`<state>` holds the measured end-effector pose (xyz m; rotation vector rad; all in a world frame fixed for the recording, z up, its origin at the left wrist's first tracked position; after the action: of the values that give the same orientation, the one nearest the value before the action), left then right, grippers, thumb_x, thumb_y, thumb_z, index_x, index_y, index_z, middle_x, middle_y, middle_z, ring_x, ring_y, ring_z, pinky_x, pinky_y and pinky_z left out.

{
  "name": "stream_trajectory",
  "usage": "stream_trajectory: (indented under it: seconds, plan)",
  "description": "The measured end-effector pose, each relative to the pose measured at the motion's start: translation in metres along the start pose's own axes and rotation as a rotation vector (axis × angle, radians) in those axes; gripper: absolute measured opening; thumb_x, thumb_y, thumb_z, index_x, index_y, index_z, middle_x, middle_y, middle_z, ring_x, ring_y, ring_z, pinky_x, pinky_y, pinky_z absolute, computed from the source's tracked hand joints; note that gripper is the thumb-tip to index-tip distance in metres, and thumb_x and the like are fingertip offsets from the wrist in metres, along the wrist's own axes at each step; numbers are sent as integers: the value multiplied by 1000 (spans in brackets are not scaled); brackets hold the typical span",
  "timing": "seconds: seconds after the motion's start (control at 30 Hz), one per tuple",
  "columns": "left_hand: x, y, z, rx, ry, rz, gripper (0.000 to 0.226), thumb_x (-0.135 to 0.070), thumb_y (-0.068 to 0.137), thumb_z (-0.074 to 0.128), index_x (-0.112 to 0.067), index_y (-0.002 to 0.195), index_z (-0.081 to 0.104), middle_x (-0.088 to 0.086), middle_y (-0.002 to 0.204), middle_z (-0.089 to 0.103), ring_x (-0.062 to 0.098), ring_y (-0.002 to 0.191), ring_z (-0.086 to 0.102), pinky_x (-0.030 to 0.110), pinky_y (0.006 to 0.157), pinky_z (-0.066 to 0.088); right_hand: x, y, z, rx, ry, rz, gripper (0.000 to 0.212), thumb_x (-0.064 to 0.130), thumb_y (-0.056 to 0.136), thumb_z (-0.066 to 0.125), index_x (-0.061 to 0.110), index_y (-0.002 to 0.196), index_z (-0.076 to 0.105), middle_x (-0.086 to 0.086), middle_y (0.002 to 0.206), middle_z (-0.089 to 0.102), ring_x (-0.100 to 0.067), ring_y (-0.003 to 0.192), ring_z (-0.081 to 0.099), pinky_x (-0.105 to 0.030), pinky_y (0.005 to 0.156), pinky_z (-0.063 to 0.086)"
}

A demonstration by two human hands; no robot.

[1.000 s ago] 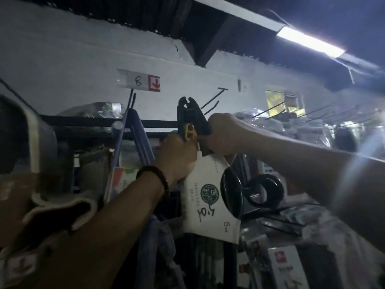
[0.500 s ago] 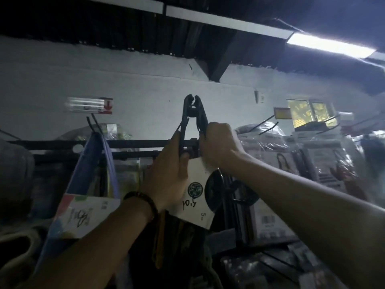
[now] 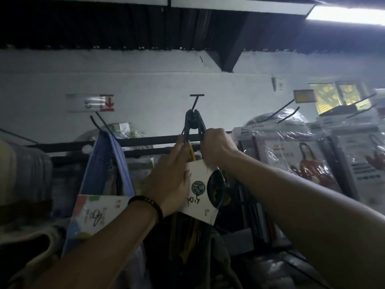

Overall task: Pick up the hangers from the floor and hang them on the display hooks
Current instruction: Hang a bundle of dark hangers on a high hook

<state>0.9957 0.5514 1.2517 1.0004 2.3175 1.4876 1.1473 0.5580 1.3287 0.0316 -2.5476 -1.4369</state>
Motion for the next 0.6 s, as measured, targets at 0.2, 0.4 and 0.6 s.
stream_trajectory:
  seconds: [0.2, 0.4, 0.6]
  plan:
    - [26, -15, 42, 270, 288, -57, 91, -32, 97, 56, -32, 166, -3, -5, 175, -10, 30, 160, 9, 53, 112, 47, -3, 13, 59, 112, 39, 22, 24, 2, 98, 65, -2, 119, 54, -4, 76, 45, -11, 58, 45, -21, 54, 41]
    - [34, -5, 62, 430, 340, -162, 98, -50, 93, 61, -22, 166, 3, 1, 173, -7, 33, 157, 14, 54, 117, 41, -7, 28, 87, 278, 26, -10, 43, 10, 101, 59, -2, 141, 49, -14, 109, 54, -27, 95, 63, -43, 96, 59]
    - [37, 1, 61, 451, 424, -174, 92, -56, 91, 61, -26, 165, 15, 2, 171, 19, 32, 150, 29, 52, 112, 44, -17, 21, 85, 327, 17, -78, 60, 18, 101, 63, -4, 150, 35, -24, 138, 53, -36, 115, 63, -34, 85, 54]
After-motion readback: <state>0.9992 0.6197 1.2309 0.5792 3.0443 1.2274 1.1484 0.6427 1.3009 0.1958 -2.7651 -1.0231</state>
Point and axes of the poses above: each hand's wrist, its own y-axis towards the middle knuckle, its own z-axis out of the palm, x = y × z, the point moved 6 cm from there along y, towards the middle knuckle
